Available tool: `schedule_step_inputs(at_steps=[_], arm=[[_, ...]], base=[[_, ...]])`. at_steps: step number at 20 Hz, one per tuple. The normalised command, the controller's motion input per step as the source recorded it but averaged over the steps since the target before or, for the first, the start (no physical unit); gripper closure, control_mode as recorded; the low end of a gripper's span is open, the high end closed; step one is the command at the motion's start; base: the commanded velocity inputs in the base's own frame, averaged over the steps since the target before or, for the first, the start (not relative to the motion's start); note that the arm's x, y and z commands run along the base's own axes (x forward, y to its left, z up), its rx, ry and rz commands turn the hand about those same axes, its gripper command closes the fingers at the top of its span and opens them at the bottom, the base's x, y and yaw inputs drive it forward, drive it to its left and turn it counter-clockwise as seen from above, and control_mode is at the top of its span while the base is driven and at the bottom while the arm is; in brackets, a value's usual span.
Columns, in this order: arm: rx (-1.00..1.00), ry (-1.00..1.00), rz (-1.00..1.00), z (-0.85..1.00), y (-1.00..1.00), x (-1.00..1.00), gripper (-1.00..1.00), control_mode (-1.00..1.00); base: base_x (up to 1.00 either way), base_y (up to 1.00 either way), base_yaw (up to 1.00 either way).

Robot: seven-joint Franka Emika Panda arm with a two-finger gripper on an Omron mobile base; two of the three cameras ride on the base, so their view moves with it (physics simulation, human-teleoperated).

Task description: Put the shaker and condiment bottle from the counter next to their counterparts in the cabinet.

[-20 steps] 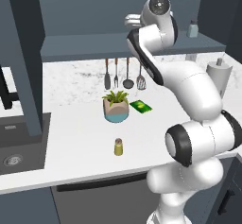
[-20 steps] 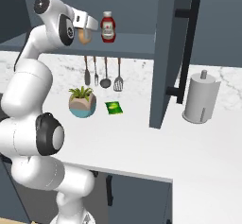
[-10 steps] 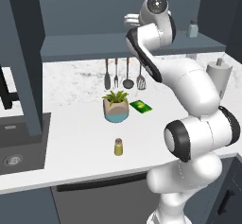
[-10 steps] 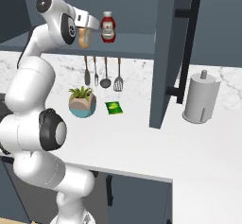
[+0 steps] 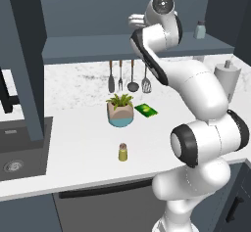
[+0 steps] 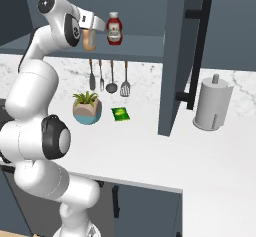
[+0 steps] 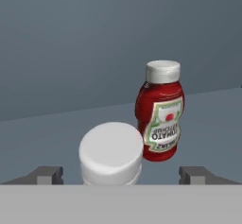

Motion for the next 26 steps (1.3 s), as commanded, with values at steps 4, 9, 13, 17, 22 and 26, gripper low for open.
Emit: schedule_step_inputs(at_steps=[4, 9, 13, 17, 22, 26], arm=[[0.0, -0.01, 0.0, 0.0, 0.06, -0.14, -1.0, -1.0], [0.0, -0.02, 0.0, 0.01, 0.13, -0.28, -1.0, -1.0], [0.0, 0.0, 0.0, 0.0, 0.05, -0.27, -1.0, -1.0], [0.0, -0.07, 0.02, 0.0, 0.0, -0.55, -1.0, -1.0], [-0.01, -0.09, 0.1, -0.04, 0.0, -0.88, -1.0, -1.0], [0.0, -0.08, 0.27, -0.17, 0.0, -0.98, -1.0, -1.0]], base=[[0.0, 0.0, 0.0], [0.0, 0.0, 0.0], [0.0, 0.0, 0.0], [0.0, 0.0, 0.0], [0.0, 0.0, 0.0], [0.0, 0.0, 0.0]])
